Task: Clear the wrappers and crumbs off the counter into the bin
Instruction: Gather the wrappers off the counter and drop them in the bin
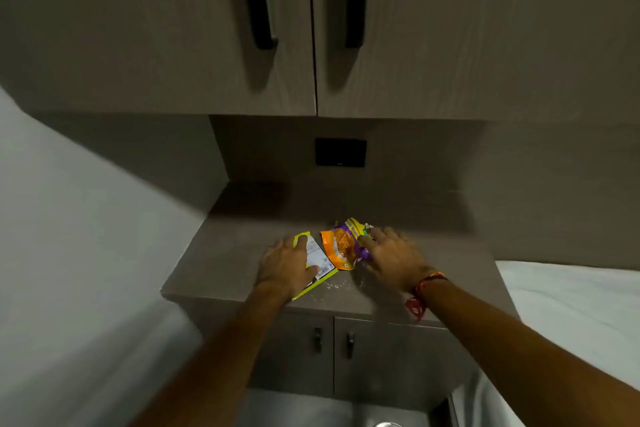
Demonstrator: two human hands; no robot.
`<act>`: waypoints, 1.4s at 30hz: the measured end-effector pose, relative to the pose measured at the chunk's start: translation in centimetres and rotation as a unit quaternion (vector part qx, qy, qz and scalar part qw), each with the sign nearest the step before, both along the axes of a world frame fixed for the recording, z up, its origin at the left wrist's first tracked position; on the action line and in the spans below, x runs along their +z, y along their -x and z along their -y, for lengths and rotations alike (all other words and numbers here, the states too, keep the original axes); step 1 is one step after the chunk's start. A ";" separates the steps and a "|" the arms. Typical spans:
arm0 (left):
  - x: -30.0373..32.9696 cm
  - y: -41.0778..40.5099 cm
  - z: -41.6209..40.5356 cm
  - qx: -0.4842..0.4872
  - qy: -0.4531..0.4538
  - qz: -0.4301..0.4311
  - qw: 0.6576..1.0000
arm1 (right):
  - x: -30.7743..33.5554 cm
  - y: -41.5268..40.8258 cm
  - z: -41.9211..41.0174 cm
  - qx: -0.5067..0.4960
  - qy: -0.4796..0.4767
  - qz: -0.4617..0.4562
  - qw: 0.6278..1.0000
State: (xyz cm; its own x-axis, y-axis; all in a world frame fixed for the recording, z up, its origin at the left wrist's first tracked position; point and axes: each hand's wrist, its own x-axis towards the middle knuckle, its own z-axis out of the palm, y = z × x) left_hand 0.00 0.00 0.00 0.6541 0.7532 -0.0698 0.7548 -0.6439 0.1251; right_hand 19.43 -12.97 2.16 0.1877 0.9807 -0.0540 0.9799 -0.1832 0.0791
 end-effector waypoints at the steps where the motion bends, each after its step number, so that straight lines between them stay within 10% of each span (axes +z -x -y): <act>1: -1.2 -0.2 -0.9 0.019 0.026 -0.011 0.999 | -0.5 0.0 -1.2 -0.031 -0.009 -0.012 0.999; 10: -8.9 -1.3 -4.5 0.016 -0.036 -0.043 0.998 | -5.1 0.9 -7.8 -0.254 -0.038 -0.103 0.961; 29: -7.1 -1.7 -1.0 0.064 -0.103 0.123 0.985 | -5.2 1.4 -0.2 -0.207 -0.265 -0.227 0.914; 42: -14.3 -6.3 19.1 -0.226 -0.033 0.230 0.946 | -14.9 2.4 18.4 -0.502 -0.298 -0.364 0.725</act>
State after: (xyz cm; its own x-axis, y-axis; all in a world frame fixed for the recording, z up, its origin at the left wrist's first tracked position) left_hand 6.33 -19.12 -14.33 0.8600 0.3823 0.3380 0.2763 -0.9058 0.3214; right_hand 17.05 -31.36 -12.78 0.9587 0.2580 -0.1196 0.0704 -0.6229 -0.7791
